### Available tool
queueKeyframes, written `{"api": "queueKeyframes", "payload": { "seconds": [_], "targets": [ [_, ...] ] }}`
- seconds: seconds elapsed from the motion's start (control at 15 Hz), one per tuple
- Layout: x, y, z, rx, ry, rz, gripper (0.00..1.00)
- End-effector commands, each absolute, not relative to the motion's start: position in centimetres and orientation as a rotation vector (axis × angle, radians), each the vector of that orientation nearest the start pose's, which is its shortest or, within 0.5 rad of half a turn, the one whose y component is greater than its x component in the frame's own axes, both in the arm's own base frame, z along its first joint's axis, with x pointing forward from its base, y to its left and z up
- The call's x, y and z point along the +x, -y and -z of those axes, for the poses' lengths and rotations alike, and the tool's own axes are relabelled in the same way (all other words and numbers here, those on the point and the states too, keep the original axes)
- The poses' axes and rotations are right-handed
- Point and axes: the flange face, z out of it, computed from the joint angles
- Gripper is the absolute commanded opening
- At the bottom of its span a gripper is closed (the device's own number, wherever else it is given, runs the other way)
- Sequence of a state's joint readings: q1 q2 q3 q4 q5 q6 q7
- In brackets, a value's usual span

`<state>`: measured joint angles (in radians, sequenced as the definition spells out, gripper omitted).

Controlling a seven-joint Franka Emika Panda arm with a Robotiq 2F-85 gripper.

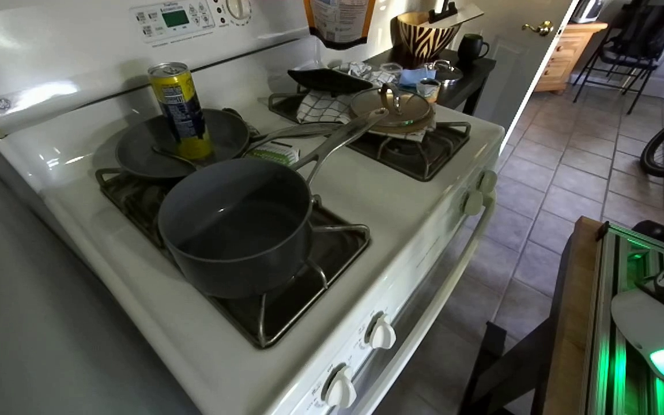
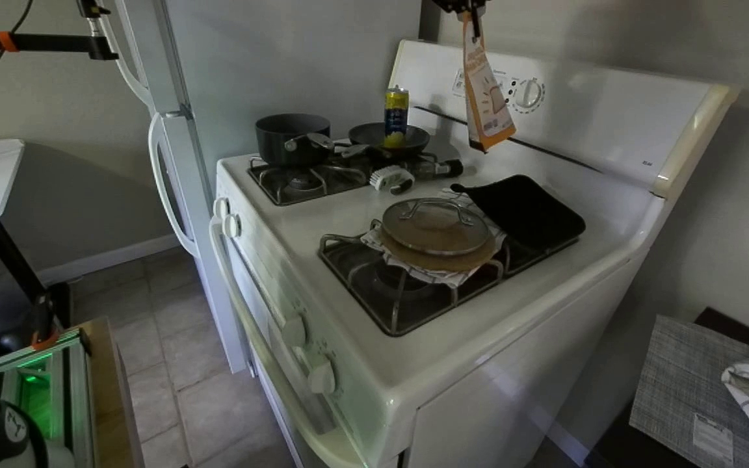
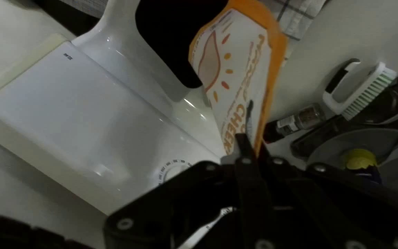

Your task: Take the orange packet out of the pot

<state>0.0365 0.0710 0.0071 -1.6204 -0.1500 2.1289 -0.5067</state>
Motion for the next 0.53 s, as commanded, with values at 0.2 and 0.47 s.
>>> {"api": "queueKeyframes", "payload": {
  "seconds": [0.2,0.47],
  "targets": [
    [62.3,4.3,-60.6,-3.201,0.584,0.737,0.01],
    [62.4,5.1,-60.9,-3.183,0.576,0.722,0.03]
  ]
}}
